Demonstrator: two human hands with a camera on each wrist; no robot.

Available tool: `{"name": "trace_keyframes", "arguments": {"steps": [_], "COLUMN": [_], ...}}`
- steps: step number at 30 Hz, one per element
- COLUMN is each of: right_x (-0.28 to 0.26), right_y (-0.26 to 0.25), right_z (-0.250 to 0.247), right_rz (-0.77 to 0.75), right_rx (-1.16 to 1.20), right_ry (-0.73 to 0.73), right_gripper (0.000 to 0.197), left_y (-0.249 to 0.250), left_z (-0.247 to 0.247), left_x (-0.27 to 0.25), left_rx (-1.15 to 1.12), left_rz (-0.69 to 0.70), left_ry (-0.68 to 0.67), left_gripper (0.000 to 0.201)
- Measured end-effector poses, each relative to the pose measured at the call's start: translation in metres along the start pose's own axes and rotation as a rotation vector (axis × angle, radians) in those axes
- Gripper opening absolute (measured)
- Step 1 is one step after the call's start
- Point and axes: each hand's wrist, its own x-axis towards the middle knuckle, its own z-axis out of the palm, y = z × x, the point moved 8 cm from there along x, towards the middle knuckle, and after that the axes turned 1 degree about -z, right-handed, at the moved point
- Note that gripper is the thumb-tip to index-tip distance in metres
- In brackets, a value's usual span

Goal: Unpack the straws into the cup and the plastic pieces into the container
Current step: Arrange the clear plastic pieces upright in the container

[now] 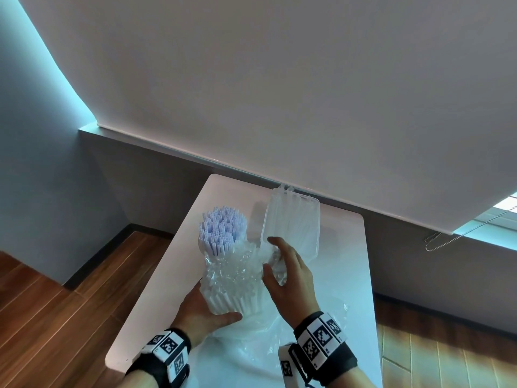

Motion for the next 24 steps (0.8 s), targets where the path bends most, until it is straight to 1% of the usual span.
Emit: {"name": "trace_keyframes", "arguments": {"steps": [2, 5, 8, 12, 14, 18, 20, 24], "right_x": [0.001, 0.002, 0.004, 0.008, 0.011, 0.014, 0.014, 0.018], "right_y": [0.000, -0.001, 0.000, 0.008, 0.007, -0.001, -0.004, -0.005], "right_z": [0.000, -0.002, -0.002, 0.004, 0.005, 0.003, 0.004, -0.005], "right_rz": [-0.006, -0.065, -0.067, 0.011, 0.021, -0.022, -0.050, -0.067], "right_rx": [-0.017, -0.043, -0.042, -0.031, -0.029, -0.030, -0.029, -0.029], "right_ry": [0.003, 0.036, 0.036, -0.008, -0.012, -0.022, -0.033, 0.012], "right_gripper": [0.046, 0.033, 0.020, 0.021, 0.022, 0.029, 0.028, 0.024], "left_y": [0.001, -0.001, -0.003, -0.004, -0.005, -0.005, -0.006, -0.003], "left_z": [0.000, 0.000, -0.001, 0.000, -0.001, -0.002, -0.003, -0.002], "left_x": [0.000, 0.000, 0.000, 0.002, 0.002, 0.001, 0.002, 0.002], "left_rx": [0.001, 0.006, 0.019, 0.045, 0.035, 0.032, 0.035, 0.040], "left_rz": [-0.002, 0.002, -0.006, -0.011, -0.018, -0.014, -0.015, -0.012], "left_ry": [0.000, 0.001, 0.007, 0.002, 0.007, 0.018, 0.023, 0.023], "left_gripper": [0.094, 0.100, 0.099, 0.104, 0.104, 0.100, 0.099, 0.091]}}
